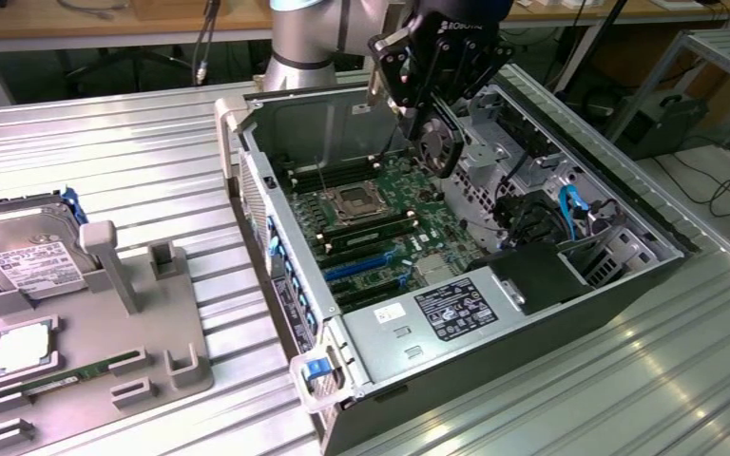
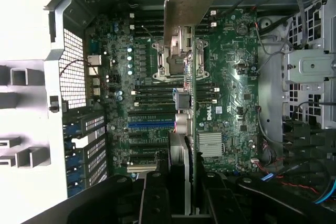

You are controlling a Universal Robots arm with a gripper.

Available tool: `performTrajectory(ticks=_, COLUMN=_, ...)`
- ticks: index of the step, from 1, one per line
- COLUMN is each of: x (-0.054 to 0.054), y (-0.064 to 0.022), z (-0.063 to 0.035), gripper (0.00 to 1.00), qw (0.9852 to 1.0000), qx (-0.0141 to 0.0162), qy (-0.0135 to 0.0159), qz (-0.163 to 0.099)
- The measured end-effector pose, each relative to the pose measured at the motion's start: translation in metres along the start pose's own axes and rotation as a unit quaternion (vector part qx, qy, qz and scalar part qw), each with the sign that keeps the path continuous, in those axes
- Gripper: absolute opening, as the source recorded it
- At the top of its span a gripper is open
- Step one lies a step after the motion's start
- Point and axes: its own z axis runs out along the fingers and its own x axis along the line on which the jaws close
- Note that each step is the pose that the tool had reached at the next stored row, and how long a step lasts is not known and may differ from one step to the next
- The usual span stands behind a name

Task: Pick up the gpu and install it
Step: 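Pick up the gpu and move the gpu toward the slot, then insert the gpu into the slot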

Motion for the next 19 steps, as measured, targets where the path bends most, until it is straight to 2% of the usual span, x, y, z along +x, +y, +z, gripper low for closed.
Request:
performTrajectory(ticks=10, x=0.0000, y=0.0000, z=0.0000, gripper=0.28, qw=1.0000, qx=0.0000, qy=0.0000, qz=-0.001)
performTrajectory(ticks=19, x=0.0000, y=0.0000, z=0.0000, gripper=0.28, qw=0.9999, qx=0.0000, qy=0.0005, qz=-0.015)
